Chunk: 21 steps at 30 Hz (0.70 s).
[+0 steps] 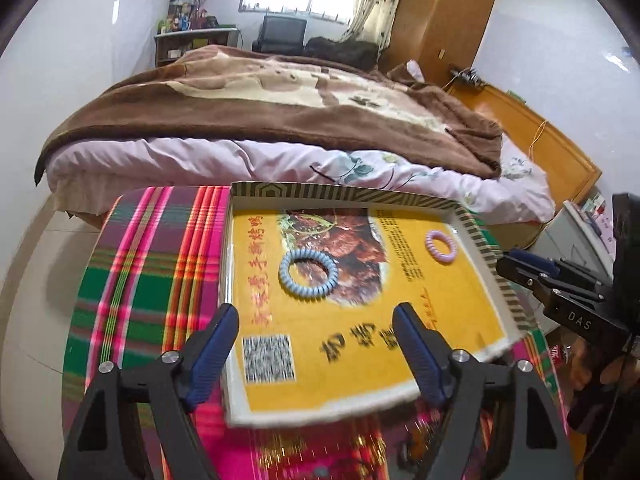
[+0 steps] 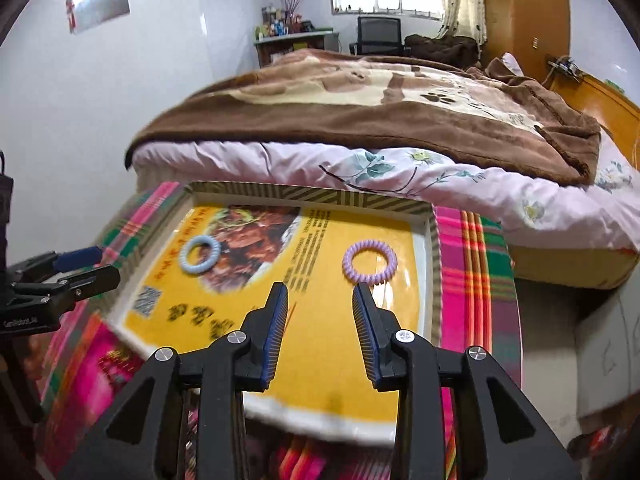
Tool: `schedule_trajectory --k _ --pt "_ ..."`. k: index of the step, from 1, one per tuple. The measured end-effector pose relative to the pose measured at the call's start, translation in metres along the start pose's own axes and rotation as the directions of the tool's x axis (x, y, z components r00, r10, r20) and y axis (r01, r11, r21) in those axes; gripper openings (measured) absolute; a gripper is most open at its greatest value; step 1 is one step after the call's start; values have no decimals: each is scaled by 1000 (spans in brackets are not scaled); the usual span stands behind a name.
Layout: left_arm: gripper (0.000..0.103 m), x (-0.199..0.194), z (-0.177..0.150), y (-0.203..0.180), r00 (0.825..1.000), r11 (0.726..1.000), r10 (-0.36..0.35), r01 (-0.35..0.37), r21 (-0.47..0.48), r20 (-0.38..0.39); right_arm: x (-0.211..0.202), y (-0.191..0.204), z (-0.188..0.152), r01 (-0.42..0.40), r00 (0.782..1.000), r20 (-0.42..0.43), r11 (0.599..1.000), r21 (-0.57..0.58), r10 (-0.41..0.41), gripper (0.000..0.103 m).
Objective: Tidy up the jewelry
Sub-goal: 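Open both tools to drop the coils into the yellow tray, then reach the right tool to the dark brown bead strands and grasp them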
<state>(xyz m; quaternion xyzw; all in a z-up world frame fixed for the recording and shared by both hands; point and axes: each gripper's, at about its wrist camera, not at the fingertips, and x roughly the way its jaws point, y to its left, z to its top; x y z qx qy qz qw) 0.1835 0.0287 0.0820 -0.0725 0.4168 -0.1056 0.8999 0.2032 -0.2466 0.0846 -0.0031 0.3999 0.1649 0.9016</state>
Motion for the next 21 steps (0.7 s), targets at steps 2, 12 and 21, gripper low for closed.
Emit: schedule_trajectory --k 2,12,21 --pt "79 -12 -10 1 1000 1000 -6 6 -10 8 -12 1 -10 -14 1000 13 1000 13 14 36" --pt "83 -50 -68 9 1000 999 10 -10 -41 14 -43 46 -66 -134 991 -8 990 -38 134 37" --pt "83 -52 -97 23 1000 997 -10 8 -70 -17 -8 92 -96 -186 979 -98 982 -43 181 48"
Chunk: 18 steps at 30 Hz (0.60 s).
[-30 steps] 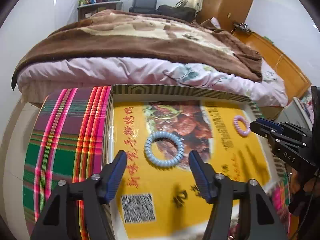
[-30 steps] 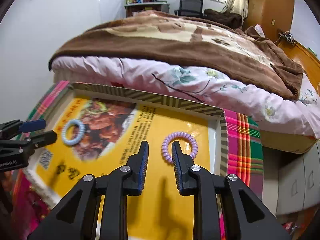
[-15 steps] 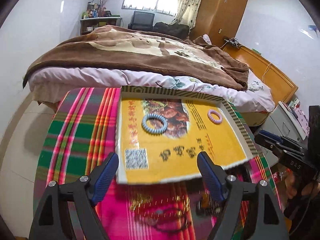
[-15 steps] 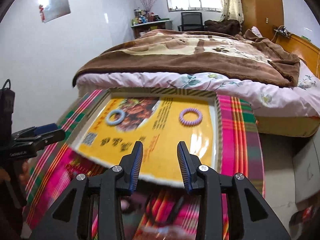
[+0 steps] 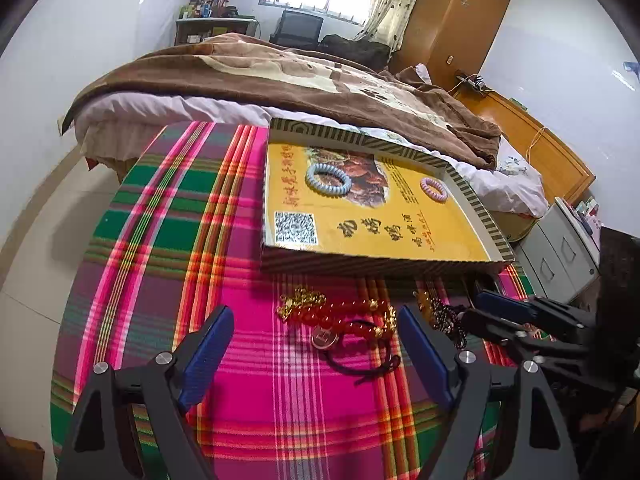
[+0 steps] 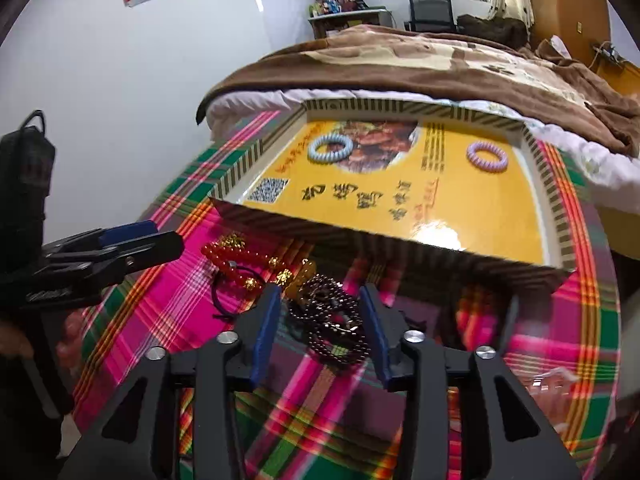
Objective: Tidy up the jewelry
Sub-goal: 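Reach the right tool to the dark brown bead strands and grasp them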
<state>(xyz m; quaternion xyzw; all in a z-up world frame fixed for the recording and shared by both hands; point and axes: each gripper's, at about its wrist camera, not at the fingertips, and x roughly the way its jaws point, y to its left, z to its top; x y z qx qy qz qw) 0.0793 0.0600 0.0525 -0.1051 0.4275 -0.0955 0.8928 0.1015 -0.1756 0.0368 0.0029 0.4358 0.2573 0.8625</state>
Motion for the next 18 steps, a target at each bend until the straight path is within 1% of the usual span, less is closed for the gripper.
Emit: schedule_trajectory --k 1,2,7,14,18 --pt "83 1 -2 2 1000 1000 -3 3 -1 -5 5 0 0 -7 1000 -5 1000 8 7 51" --pt "83 1 -3 3 1000 1000 -3 3 -3 -7 8 0 0 -7 1000 -14 1000 11 7 51" --pt "83 3 -9 11 1000 1000 -4 4 -26 -18 23 -2 3 6 999 -51 1000 15 -5 52" --pt "83 7 -11 17 1000 999 0 -1 -35 -31 36 0 5 21 996 -88 1000 -22 -23 52" --pt "83 9 -12 18 999 999 1 -2 -38 -35 37 2 4 36 995 -88 999 -37 -40 52"
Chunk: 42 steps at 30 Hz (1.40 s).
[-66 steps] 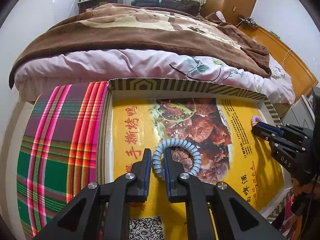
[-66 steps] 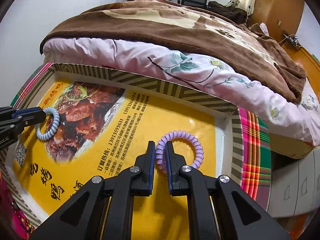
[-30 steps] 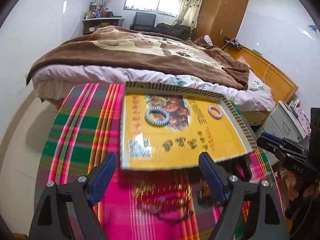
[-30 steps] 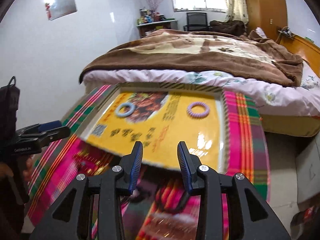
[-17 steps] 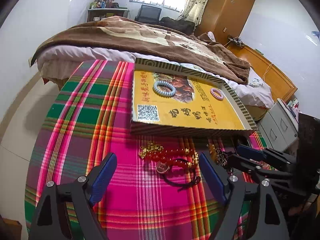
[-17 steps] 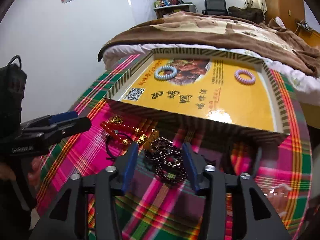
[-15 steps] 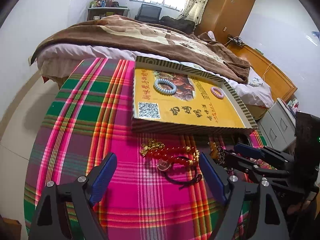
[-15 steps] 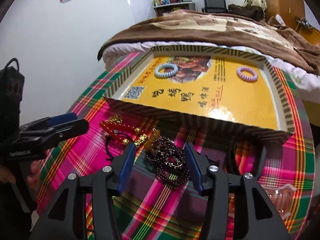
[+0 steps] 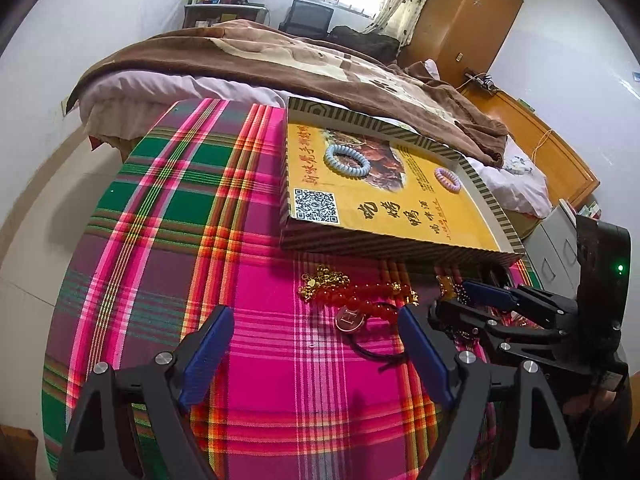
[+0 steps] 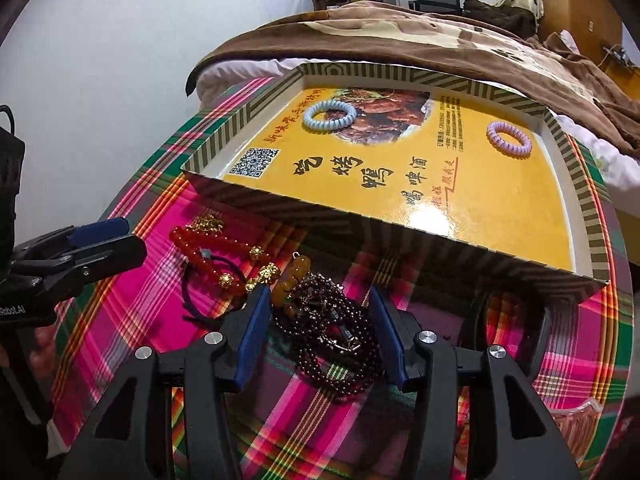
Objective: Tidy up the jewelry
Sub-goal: 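Reach the right tool to the dark brown bead strands and grasp them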
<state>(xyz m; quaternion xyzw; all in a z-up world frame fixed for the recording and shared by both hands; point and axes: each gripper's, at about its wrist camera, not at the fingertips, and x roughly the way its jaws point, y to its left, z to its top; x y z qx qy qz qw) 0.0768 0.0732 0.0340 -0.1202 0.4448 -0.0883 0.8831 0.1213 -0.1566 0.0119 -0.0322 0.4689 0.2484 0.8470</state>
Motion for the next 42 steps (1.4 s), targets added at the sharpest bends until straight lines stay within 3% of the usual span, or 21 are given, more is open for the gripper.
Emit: schedule_trajectory --k 3,5,12,27,42 --pt "83 1 0 0 1000 1000 4 -4 -3 -3 -1 2 -2 11 1000 3 1000 -10 -11 46" --pt "83 2 -1 -1 1000 1000 4 -4 -2 -5 -4 3 -5 19 1000 14 1000 -19 -19 35" --pt "83 2 -2 -5 1000 1000 5 -4 3 -10 -11 5 -8 38 999 41 999 -37 -37 16" --pt "83 0 -7 -5 1000 1000 7 -7 1 -15 -66 -3 -18 -7 981 195 999 53 -4 10" --pt "83 23 -4 -8 998 998 28 -25 56 -59 -83 -6 -55 -67 981 190 994 87 49 10"
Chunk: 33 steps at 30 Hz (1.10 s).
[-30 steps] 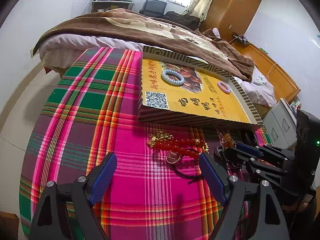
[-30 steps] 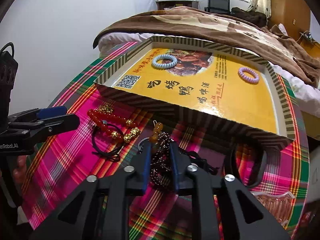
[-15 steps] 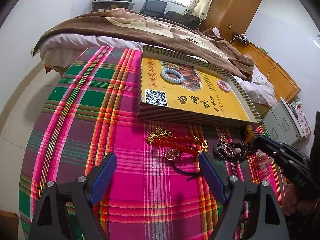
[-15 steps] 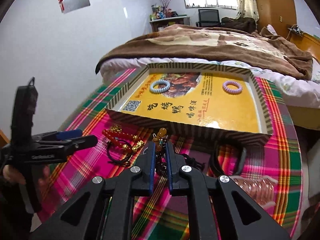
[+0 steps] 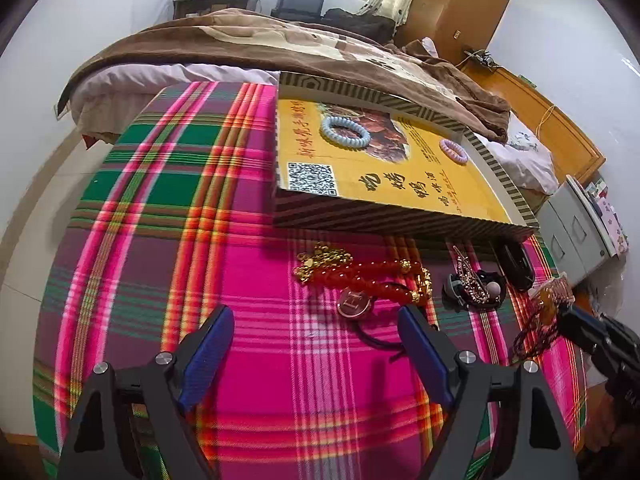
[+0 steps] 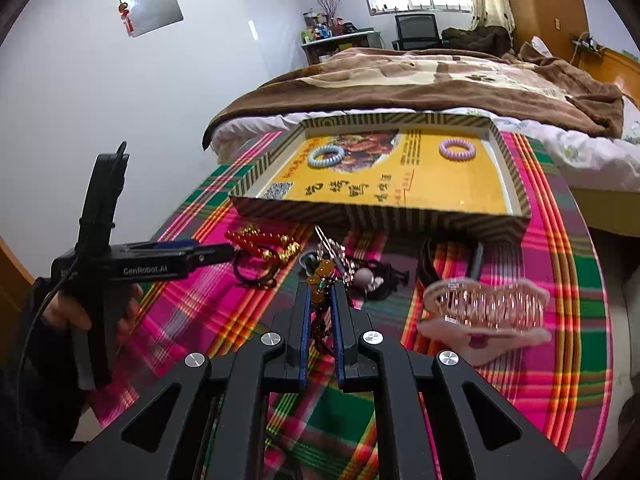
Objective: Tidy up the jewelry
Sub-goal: 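Reach the right tool to the dark brown bead strands and grasp them, then grasp the red bead bracelet with the left tool while the right tool holds the dark beads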
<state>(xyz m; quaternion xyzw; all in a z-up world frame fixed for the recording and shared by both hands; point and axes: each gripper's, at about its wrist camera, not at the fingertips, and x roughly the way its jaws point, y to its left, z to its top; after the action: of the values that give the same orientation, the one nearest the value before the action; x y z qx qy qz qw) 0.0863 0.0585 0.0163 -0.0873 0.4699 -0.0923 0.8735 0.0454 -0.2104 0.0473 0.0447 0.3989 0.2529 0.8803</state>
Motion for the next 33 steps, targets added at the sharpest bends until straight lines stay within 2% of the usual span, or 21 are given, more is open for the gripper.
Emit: schedule_trajectory --k 5,8,13,16,19,22,23,24,27,29,33 --pt "83 3 5 -11 999 998 31 -32 50 15 3 -3 -5 -11 1000 -13 1000 12 11 10" --pt "83 5 10 -15 1000 998 11 -12 54 3 4 -4 -6 -17 1000 -13 1000 15 17 10" --pt "83 5 17 -6 999 998 -44 44 -44 16 4 -6 -7 -25 1000 -11 999 21 25 10" --pt "81 6 22 -2 999 995 -49 50 -87 18 5 -7 -7 -29 1000 -12 999 24 29 10" --pt "75 14 24 1 999 993 -39 36 -112 -22 7 -9 -7 -35 999 -13 999 27 35 10" --pt "59 18 25 -1 999 993 -14 9 -115 -43 8 -10 -8 -37 999 -13 999 32 37 10" --pt "49 19 26 -3 999 993 -10 4 -115 -50 8 -11 -8 -39 999 -12 999 34 40 10" --pt "46 20 25 -3 998 993 -13 6 -118 -55 7 -11 -8 -41 999 -12 999 34 42 10" --pt "44 21 23 -9 998 994 1 -8 -108 -65 7 -11 -8 -43 999 -10 998 34 44 10" --pt "39 20 21 -11 997 993 -4 -5 -114 -74 7 -12 -8 -46 999 -8 998 35 47 10" --pt "39 19 17 -16 996 996 12 -19 -87 -83 7 -12 -9 -53 999 -7 998 35 53 10"
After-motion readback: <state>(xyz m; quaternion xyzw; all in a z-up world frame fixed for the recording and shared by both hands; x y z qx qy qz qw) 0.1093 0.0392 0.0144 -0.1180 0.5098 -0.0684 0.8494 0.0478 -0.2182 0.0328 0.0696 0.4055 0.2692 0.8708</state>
